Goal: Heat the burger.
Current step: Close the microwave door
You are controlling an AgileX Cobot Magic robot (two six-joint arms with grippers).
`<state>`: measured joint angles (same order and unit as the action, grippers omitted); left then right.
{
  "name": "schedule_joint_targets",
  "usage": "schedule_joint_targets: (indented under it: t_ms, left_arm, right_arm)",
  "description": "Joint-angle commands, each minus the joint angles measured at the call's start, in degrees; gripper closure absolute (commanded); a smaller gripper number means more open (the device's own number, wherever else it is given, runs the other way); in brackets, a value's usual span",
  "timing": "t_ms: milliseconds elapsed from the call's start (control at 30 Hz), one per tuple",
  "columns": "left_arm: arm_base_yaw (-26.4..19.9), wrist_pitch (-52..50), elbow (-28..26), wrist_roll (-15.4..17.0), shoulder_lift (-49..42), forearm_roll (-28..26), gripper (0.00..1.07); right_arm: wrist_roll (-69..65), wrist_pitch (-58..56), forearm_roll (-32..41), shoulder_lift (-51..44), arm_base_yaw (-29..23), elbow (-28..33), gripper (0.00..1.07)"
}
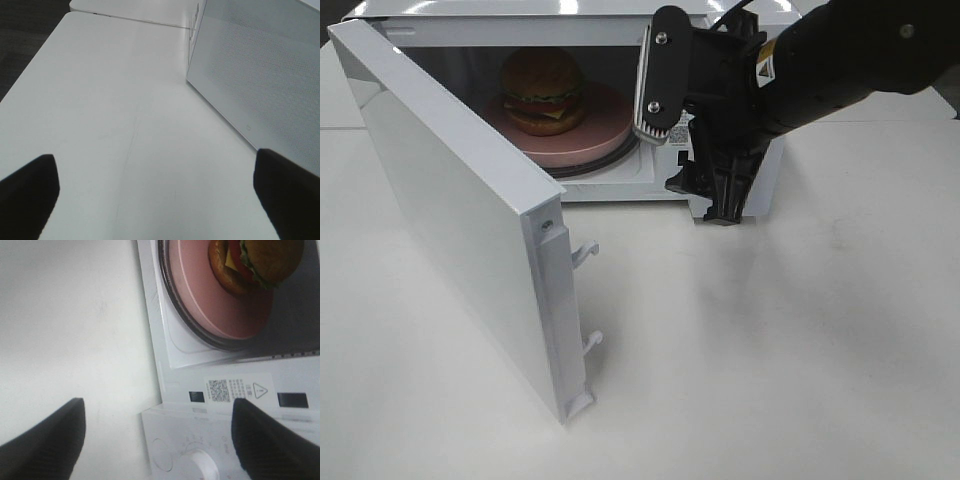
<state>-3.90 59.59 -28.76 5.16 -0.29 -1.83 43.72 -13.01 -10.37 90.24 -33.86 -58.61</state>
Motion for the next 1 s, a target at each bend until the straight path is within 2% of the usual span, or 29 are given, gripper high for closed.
schedule_joint_targets:
  t_ms: [33,233,300,367,533,600,700,767,867,1000]
  left_arm:
    - [-0.2,-0.5,0.2,0.1,-1.3,-0.2,0.09]
    - [-0.2,-0.5,0.2,0.1,-1.3,-0.2,0.09]
    - [-0.2,-0.5,0.2,0.1,-1.3,-0.2,0.09]
    - [-0.2,-0.5,0.2,0.1,-1.3,-0.2,0.09]
    - [-0.2,-0.5,0.2,0.1,-1.3,-0.2,0.09]
    - [-0.2,-0.5,0.2,0.1,-1.3,-0.2,0.09]
    - [-0.2,-0.5,0.2,0.1,-1.3,-0.2,0.09]
    - [-0.2,-0.5,0.2,0.1,-1.3,-0.2,0.09]
    - [-0.2,-0.5,0.2,0.1,-1.3,-0.2,0.09]
    - [-0.2,-0.5,0.2,0.1,-1.3,-0.2,0.09]
  right_arm:
    - [-9.3,-0.5,0.1,-4.4,0.2,3.5,0.31]
    - [-17.8,-2.9,0.0,-7.8,0.2,6.4,0.31]
    - [-27.2,-5.6,-0.1,-11.7,0.2,8.9,0.31]
    - [-29.8,-6.5,-0.1,-12.7,0.2,9.5,0.31]
    - [-40.5,-14.1,-0.1,-17.8,0.2,10.9,0.31]
    - [-45.0,-20.3,-0.2,-20.2,0.2,10.9,0.31]
    - [-45.9,-22.7,-0.2,-21.0,0.2,10.9,0.31]
    - [-48.9,-31.1,-0.2,-23.1,0.2,10.9,0.31]
    - [-50.6,-36.2,-0.2,-24.8,0.2,10.9,0.31]
    - [-51.5,-40.1,-0.1,-26.5,0.2,10.9,0.31]
